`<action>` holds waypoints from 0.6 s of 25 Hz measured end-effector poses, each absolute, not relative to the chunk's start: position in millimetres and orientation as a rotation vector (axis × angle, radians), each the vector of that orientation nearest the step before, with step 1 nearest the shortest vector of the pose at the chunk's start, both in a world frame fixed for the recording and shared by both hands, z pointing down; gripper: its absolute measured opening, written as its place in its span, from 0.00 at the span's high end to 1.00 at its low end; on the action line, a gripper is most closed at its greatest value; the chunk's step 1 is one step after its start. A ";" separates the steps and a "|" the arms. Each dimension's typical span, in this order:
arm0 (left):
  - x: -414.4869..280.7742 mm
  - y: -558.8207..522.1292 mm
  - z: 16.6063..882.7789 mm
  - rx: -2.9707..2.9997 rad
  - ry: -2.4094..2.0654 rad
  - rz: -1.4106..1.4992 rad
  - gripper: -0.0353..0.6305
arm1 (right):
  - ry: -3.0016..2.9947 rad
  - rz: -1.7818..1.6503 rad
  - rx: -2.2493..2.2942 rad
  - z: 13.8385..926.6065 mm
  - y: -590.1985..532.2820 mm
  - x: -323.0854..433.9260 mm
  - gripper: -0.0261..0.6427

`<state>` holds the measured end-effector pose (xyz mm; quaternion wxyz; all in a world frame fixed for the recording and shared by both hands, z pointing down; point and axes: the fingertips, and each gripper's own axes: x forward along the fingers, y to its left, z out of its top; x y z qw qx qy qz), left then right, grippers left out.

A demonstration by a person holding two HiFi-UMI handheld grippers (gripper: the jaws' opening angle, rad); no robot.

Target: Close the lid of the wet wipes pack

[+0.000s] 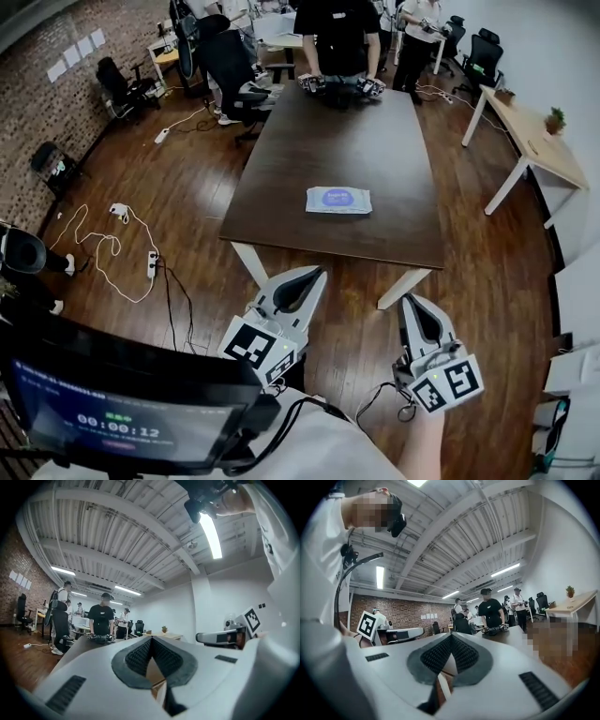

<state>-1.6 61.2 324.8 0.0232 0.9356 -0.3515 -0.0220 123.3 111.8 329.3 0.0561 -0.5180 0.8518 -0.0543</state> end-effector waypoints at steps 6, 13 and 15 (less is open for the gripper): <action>-13.4 107.7 315.6 2.875 -1.166 -0.037 0.95 | 2.592 -0.144 -1.510 312.0 154.9 121.0 0.95; -20.2 127.1 303.0 2.890 -1.193 -0.058 0.95 | 2.580 -0.075 -1.477 287.5 180.9 115.3 0.95; -23.8 131.3 301.3 2.893 -1.188 -0.069 0.95 | 2.582 -0.056 -1.480 283.0 185.9 110.5 0.95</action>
